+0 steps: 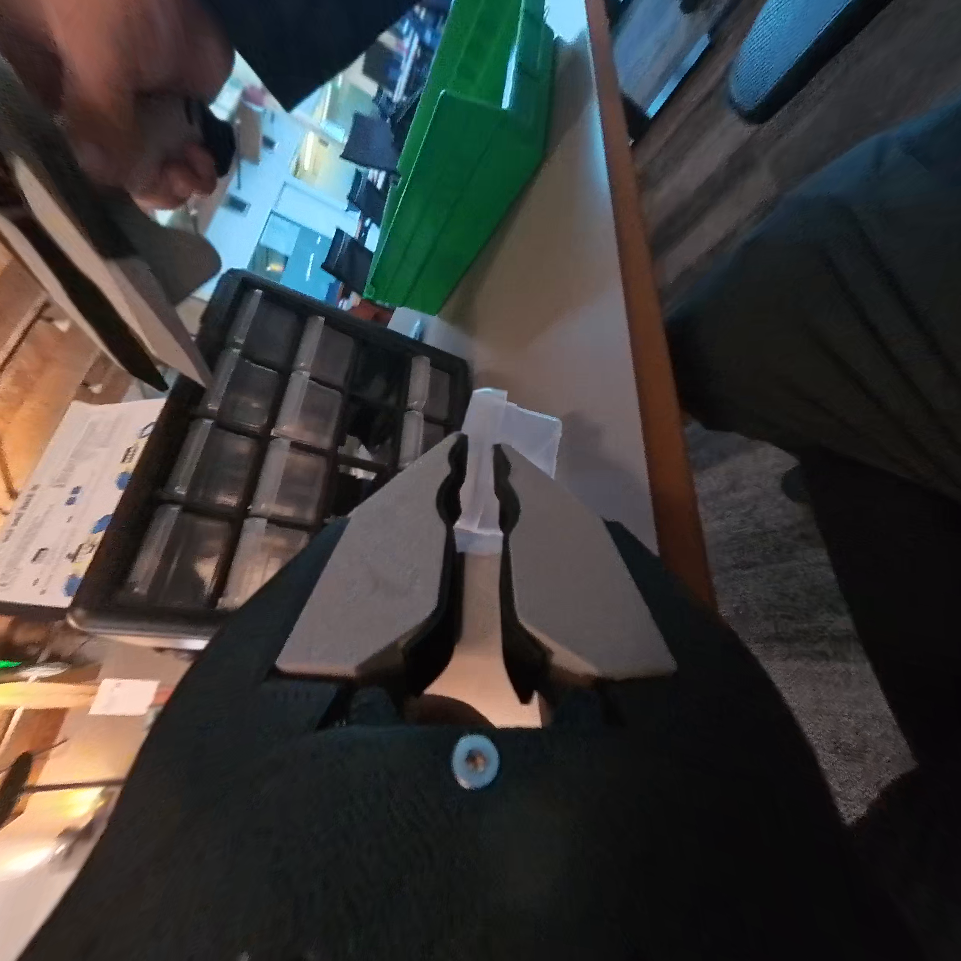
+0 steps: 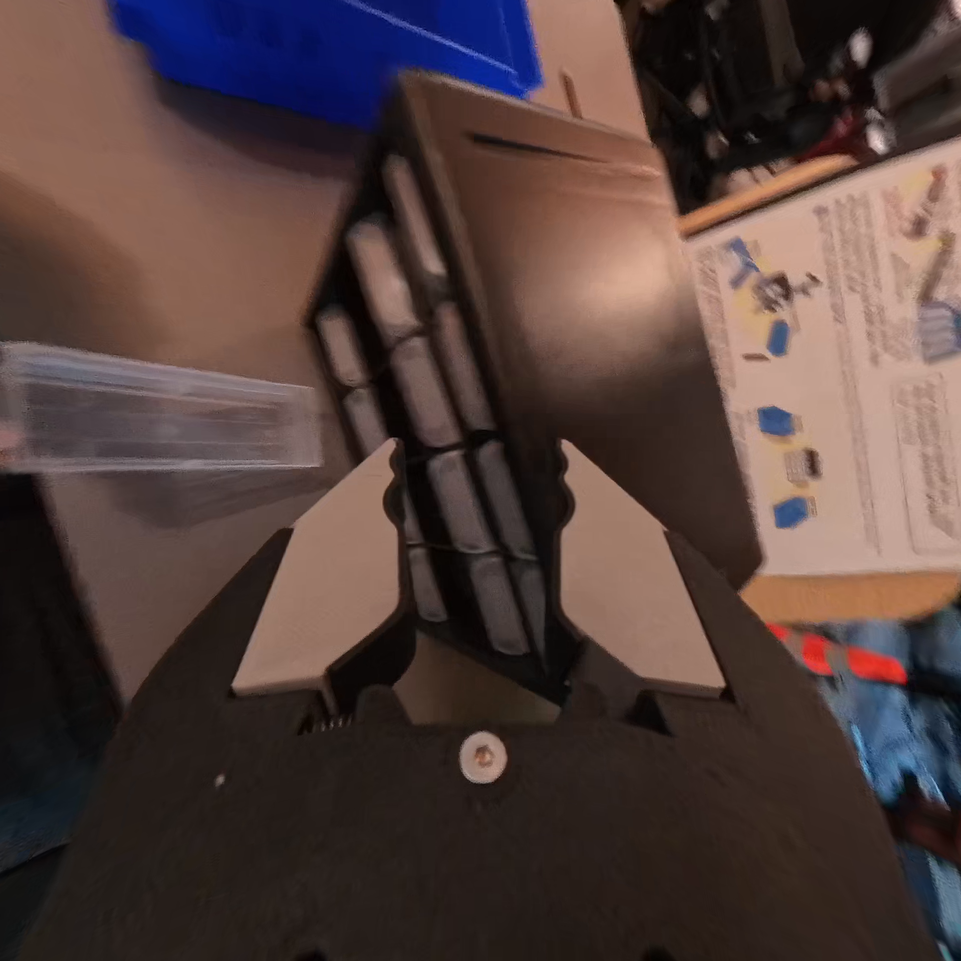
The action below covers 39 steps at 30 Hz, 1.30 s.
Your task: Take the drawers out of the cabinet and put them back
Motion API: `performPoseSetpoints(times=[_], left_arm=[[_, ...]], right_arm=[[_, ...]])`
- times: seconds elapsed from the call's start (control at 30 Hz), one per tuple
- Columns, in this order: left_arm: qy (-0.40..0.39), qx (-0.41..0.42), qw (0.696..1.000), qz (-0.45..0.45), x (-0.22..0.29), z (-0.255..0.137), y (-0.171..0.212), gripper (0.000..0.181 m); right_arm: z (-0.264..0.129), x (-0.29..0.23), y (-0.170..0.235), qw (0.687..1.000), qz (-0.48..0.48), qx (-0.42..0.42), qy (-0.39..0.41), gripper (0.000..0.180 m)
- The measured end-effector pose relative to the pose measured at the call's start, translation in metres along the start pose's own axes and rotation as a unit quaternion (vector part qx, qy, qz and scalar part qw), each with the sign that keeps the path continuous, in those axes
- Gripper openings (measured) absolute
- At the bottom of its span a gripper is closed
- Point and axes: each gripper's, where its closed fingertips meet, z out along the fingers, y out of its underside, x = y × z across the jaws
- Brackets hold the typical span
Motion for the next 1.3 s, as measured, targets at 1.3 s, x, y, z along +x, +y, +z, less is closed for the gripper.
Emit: performPoseSetpoints(times=[1.3], left_arm=[[-0.007,-0.204,0.889,-0.41,-0.036,-0.031,0.094,0.035]], right_arm=[[-0.11,-0.059,0.401,0.897,0.108,-0.413,-0.111,0.008]])
